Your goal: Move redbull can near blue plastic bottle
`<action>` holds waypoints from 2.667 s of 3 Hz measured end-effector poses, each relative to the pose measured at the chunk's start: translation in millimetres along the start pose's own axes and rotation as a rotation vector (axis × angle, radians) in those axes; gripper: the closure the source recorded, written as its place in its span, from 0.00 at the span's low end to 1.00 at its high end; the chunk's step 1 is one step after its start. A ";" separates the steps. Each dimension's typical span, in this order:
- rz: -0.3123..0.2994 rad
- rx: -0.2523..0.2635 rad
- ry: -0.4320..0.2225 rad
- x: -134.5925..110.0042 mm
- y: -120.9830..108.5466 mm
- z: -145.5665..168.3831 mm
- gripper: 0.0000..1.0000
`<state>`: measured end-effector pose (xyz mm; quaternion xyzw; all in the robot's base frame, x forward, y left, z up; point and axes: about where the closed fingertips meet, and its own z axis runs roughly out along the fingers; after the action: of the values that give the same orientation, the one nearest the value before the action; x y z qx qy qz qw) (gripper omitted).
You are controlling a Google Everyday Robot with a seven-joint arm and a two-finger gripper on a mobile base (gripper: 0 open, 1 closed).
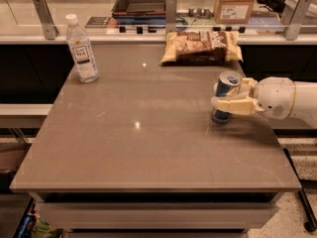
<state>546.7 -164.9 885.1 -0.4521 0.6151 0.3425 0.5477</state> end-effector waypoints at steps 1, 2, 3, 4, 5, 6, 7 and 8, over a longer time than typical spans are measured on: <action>0.006 -0.010 -0.017 -24.4 -2.6 11.0 1.00; 0.027 -0.046 -0.051 -59.1 2.7 32.2 1.00; 0.032 -0.070 -0.067 -93.3 16.3 60.3 1.00; 0.037 -0.045 -0.096 -125.2 29.9 89.7 1.00; 0.036 0.019 -0.126 -147.9 25.4 130.5 1.00; 0.026 0.081 -0.118 -157.9 5.6 170.2 1.00; 0.010 0.120 -0.066 -151.4 -13.3 208.9 1.00; -0.007 0.131 -0.014 -135.2 -33.6 239.7 1.00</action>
Offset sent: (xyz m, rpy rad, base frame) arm 0.0115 0.0715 0.0914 0.1097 0.0339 0.0804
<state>664.1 67.2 980.8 -0.4150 0.6307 0.3028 0.5816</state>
